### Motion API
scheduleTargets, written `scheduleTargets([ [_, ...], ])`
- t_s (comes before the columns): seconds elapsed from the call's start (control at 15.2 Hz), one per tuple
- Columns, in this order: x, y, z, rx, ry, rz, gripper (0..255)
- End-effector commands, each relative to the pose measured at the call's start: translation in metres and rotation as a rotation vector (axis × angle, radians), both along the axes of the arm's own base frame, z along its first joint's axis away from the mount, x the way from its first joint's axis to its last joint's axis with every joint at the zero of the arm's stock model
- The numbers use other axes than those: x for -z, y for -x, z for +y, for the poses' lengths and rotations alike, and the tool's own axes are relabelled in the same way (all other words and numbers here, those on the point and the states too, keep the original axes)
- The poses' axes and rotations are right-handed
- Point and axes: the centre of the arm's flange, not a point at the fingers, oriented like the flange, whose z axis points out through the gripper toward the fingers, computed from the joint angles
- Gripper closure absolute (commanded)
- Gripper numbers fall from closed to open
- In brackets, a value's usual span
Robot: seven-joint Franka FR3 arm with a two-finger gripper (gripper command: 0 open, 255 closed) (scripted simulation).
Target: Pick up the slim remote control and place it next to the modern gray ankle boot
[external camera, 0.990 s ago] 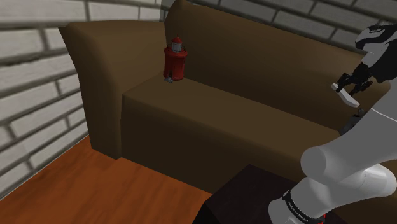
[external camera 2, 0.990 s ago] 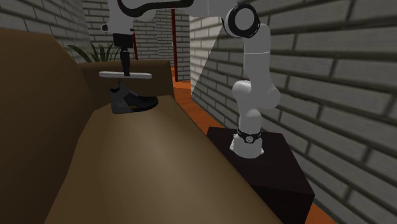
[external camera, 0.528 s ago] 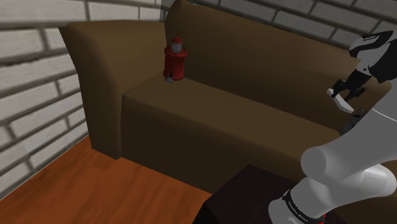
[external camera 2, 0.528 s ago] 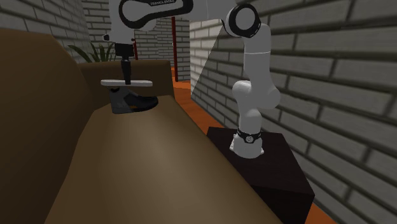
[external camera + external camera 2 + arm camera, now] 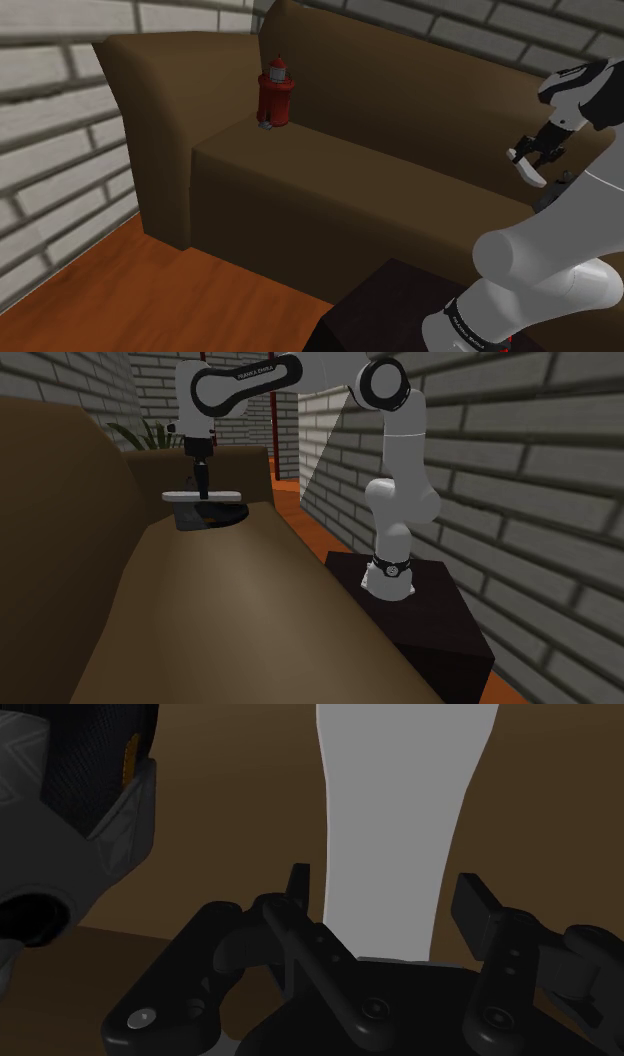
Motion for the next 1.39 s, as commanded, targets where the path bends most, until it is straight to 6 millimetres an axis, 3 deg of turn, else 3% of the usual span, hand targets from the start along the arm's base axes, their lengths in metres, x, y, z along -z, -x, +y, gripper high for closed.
scheduleTargets([
  [0.0,0.01,0.0,0.0,0.0,0.001,0.0,255],
  [1.32,0.116,0.0,0.0,0.0,0.001,0.0,255],
])
